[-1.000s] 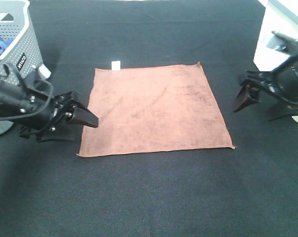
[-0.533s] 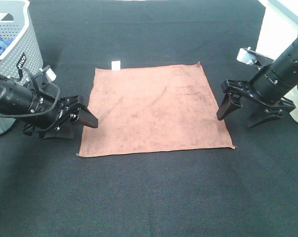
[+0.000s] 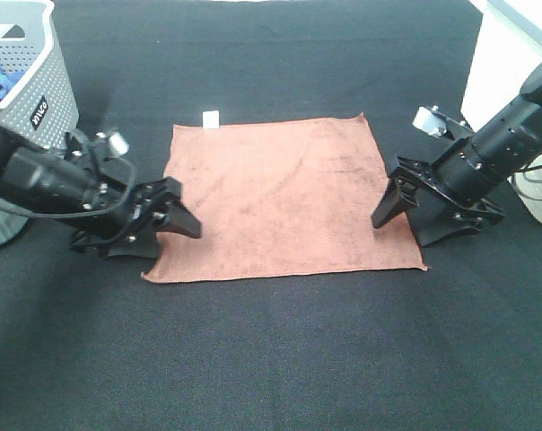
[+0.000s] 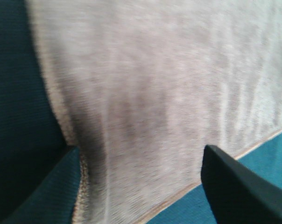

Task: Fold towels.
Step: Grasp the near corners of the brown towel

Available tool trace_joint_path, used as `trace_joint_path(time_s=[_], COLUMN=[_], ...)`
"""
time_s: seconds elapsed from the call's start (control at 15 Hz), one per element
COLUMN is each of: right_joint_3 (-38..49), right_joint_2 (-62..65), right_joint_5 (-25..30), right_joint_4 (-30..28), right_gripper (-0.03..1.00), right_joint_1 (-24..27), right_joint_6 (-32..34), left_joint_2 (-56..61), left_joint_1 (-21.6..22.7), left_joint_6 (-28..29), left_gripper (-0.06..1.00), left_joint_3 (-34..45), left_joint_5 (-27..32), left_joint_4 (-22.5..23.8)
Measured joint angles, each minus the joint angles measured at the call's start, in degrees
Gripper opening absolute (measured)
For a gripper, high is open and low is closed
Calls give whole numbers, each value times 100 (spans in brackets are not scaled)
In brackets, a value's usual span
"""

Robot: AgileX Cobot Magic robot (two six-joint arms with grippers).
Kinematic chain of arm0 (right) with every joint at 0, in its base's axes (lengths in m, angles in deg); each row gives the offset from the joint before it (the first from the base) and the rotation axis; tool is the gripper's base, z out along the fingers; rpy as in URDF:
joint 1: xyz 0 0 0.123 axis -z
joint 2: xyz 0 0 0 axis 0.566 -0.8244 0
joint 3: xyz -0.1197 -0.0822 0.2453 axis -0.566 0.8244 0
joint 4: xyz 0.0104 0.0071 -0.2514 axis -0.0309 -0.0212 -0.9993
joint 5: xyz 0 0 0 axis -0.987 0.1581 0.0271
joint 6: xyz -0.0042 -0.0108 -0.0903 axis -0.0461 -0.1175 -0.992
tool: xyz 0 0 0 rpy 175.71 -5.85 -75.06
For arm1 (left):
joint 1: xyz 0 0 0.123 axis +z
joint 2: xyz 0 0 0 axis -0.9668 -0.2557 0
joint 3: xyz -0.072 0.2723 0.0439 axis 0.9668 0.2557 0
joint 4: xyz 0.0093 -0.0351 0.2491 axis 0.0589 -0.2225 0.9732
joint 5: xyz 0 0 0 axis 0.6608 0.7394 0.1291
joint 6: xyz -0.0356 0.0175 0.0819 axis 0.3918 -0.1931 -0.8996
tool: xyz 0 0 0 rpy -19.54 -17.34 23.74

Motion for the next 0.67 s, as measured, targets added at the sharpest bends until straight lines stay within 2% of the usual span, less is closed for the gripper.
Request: trace_joint_path(time_s=[0.2, 0.27, 0.33, 0.4, 0.47, 0.53, 0.6, 0.67], right_joint_3=[0, 0, 0, 0, 0, 0, 0, 0], right_joint_2=[-52, -74, -109, -126, -126, -155, -155, -155], right_joint_5=[-34, -63, -155, -195, -195, -223, -229, -126], right_joint_4=[172, 172, 52, -57, -57, -138, -172, -195], right_gripper=[68, 61, 43, 26, 26, 9, 1, 0], right_joint_1=[-155, -195, -195, -195, -195, -195, -195, -195], right_joint_6=[-132, -120, -17, 86, 86, 201, 252, 298], left_joint_2=[-115, -138, -201, -229, -229, -241, -241, -206], left_joint_1=[-132, -132, -132, -132, -132, -132, -120, -57], left_joint_6=[178, 304, 441, 476, 476, 504, 567, 768], left_gripper=[66, 56, 33, 17, 17, 5, 0, 0], left_joint_3=[-138, -149, -138, -126, -126, -120, -120, -115], left_joint_5=[46, 23, 6, 6, 6, 17, 80, 309], left_joint_4=[-92, -92, -34, 11, 11, 109, 172, 464])
